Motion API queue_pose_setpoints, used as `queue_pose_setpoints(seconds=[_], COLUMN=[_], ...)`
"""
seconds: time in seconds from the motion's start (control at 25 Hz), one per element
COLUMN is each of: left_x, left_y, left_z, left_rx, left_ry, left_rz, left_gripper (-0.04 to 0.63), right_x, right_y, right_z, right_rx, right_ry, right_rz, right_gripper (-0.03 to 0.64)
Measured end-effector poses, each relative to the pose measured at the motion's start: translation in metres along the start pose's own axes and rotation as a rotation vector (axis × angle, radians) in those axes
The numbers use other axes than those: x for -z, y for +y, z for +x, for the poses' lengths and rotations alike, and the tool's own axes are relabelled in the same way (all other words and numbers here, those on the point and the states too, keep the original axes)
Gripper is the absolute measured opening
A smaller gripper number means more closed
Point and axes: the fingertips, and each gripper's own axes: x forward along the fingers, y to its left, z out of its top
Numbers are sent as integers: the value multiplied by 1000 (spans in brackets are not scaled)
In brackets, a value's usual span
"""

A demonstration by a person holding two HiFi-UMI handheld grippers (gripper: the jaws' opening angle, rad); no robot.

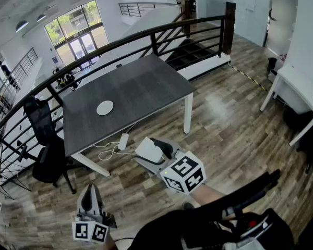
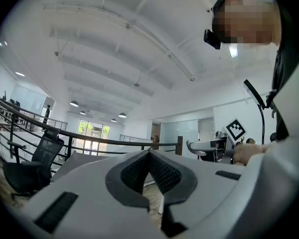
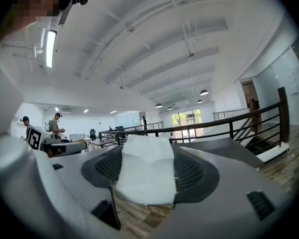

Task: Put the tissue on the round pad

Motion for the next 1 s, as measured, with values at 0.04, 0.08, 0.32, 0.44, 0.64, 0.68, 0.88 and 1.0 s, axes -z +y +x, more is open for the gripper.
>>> queue_pose_setpoints(seconds=[0.04, 0.08, 0.32, 0.44, 0.64, 0.68, 0.88, 1.0], left_x=[0, 0, 1, 4, 4, 4, 4, 4], left_y=[0, 0, 1, 2, 4, 3, 5, 8], left_z=[-2, -4, -6, -9, -10, -10, -8, -10], left_rx=[4, 7, 23, 29, 32, 36, 56, 62], left_ry=[-1, -3, -4, 3, -1, -2, -1, 7], left_rz=[-2, -3, -11, -7, -18, -17, -15, -23], left_gripper=[4, 4, 4, 5, 5, 4, 3, 3], right_x=[0, 0, -4, -2, -5, -4, -5, -5], right_y=[2, 4, 10, 13, 13, 14, 17, 19], right_z=[-1, -1, 0, -1, -3, -3, -1, 1], right_rx=[5, 9, 11, 10, 22, 23, 25, 36], right_ry=[3, 5, 0, 4, -15, -17, -17, -3], right_rz=[-11, -20, -26, -27, 14, 19, 17, 9], right_gripper=[325, 325, 325, 325, 325, 325, 325, 325])
